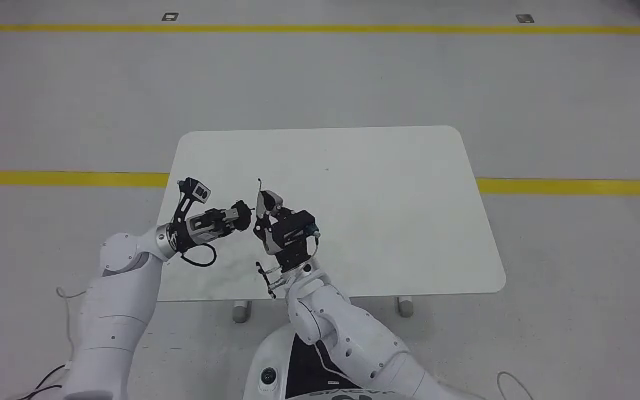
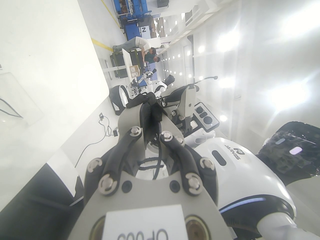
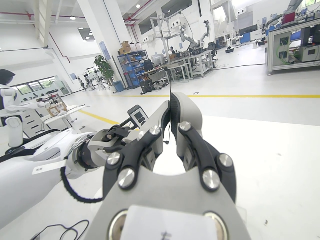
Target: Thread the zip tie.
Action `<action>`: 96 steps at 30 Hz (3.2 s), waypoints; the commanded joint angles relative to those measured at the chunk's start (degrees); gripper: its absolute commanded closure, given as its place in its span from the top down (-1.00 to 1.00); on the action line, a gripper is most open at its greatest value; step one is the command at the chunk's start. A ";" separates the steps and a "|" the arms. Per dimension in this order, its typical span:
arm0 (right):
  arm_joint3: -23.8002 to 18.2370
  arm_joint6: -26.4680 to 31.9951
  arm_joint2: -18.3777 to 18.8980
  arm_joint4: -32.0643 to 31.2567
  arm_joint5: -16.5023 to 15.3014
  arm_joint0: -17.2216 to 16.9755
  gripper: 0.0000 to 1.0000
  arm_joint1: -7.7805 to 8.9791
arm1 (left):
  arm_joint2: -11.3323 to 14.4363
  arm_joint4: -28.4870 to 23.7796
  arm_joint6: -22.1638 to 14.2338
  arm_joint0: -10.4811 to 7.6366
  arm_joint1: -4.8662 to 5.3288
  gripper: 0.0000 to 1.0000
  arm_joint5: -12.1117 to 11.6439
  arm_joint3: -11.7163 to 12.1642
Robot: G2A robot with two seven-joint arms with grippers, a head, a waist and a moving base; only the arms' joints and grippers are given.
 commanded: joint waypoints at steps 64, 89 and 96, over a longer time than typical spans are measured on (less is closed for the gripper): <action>3.79 -1.56 0.85 -3.10 -0.49 0.41 -1.00 -1.98 | 0.00 0.00 0.00 0.00 0.00 -1.00 0.00 0.00; 4.50 -1.76 0.94 -3.23 0.00 0.82 -1.00 -2.26 | 0.00 0.00 0.00 0.00 0.00 -1.00 0.00 0.00; 4.53 -1.77 0.95 -3.36 -0.14 0.91 -1.00 -2.31 | 0.00 0.00 0.00 0.00 0.00 -1.00 0.00 0.00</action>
